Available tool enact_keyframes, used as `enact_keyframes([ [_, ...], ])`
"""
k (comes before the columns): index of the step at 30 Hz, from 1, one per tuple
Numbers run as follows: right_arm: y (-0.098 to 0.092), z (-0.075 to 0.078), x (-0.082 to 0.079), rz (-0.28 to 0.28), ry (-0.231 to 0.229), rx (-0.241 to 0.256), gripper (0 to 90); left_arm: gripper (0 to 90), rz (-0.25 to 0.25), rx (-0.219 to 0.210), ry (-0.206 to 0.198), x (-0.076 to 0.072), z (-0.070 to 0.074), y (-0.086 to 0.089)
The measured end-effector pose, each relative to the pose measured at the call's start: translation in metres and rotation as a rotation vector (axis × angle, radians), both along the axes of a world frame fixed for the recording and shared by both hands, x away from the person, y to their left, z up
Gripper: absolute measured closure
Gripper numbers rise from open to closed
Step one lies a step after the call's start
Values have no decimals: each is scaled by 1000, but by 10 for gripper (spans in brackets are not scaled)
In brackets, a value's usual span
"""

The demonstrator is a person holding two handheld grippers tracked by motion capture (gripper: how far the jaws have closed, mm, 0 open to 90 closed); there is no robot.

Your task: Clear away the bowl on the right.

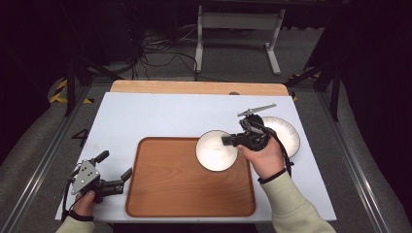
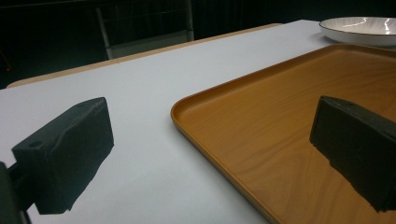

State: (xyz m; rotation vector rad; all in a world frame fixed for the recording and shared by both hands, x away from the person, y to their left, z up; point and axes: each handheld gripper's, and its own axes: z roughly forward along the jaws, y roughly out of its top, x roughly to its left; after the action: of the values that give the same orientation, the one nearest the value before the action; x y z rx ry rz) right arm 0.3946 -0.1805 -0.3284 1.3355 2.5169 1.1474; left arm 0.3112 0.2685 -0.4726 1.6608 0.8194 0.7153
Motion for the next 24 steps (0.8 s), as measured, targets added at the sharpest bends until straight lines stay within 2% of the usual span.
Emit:
enact_keyframes([
  [14, 39, -6, 1, 73, 25, -7, 798, 2, -2, -2, -2, 0, 0, 0],
  [24, 48, -12, 1, 93, 41, 26, 797, 3, -1, -2, -1, 0, 0, 0],
])
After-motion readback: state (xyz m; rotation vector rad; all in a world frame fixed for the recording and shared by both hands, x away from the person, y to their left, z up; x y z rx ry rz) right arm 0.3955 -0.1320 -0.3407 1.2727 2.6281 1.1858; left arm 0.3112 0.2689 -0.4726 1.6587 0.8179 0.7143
